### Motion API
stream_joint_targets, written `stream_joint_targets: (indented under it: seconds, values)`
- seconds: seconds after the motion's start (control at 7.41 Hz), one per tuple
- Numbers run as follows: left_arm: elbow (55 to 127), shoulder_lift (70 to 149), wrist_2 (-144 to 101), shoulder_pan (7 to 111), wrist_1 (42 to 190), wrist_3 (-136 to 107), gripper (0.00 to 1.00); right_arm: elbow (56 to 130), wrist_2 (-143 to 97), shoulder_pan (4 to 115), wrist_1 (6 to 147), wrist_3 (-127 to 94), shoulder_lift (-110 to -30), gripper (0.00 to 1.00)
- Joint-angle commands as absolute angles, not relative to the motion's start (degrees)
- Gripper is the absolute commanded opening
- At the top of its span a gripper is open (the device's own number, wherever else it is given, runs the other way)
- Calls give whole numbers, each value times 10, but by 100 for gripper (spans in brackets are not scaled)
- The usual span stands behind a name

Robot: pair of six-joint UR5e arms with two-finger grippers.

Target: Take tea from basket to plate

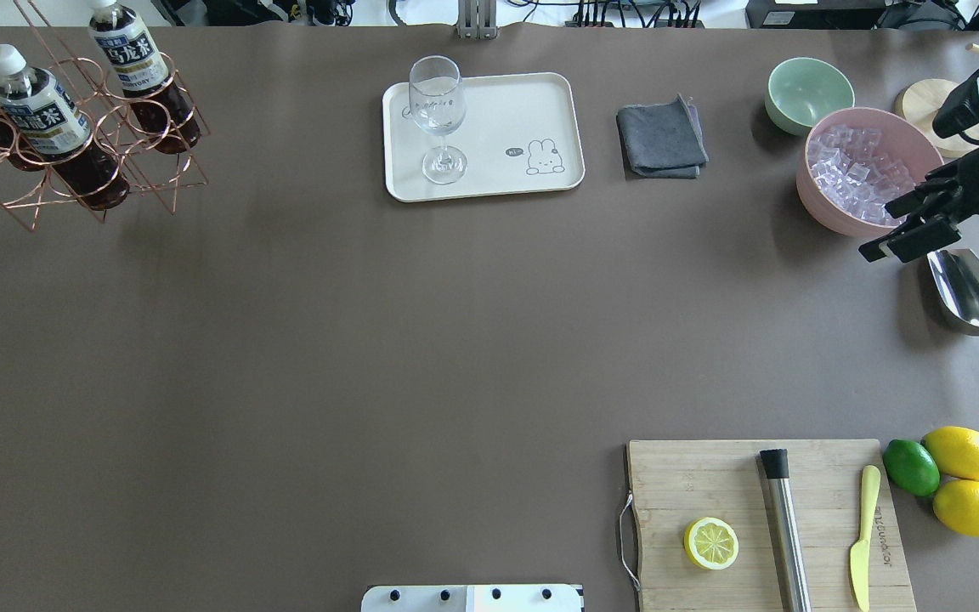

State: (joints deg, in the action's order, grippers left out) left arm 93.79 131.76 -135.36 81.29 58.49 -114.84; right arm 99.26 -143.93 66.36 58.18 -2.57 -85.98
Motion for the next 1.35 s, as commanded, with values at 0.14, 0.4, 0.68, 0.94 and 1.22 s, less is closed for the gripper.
stream_joint_targets:
  seconds: [0.14,0.4,0.68,0.94,1.22]
  values:
    - [1118,1343,-1407,746,430,-1221,0,988,-1434,653,439,-74,-852,98]
    - [1140,1406,-1407,672,394,-1306,0,986,-1431,644,387,-113,-850,94]
    - [1161,1426,-1404,632,394,-1335,0,990,-1389,630,364,-191,-844,94]
    - [1167,1463,-1347,525,412,-1428,0,974,-1328,552,249,-192,-839,100]
    - [1163,1486,-1293,466,456,-1505,0,971,-1297,528,213,-193,-834,99]
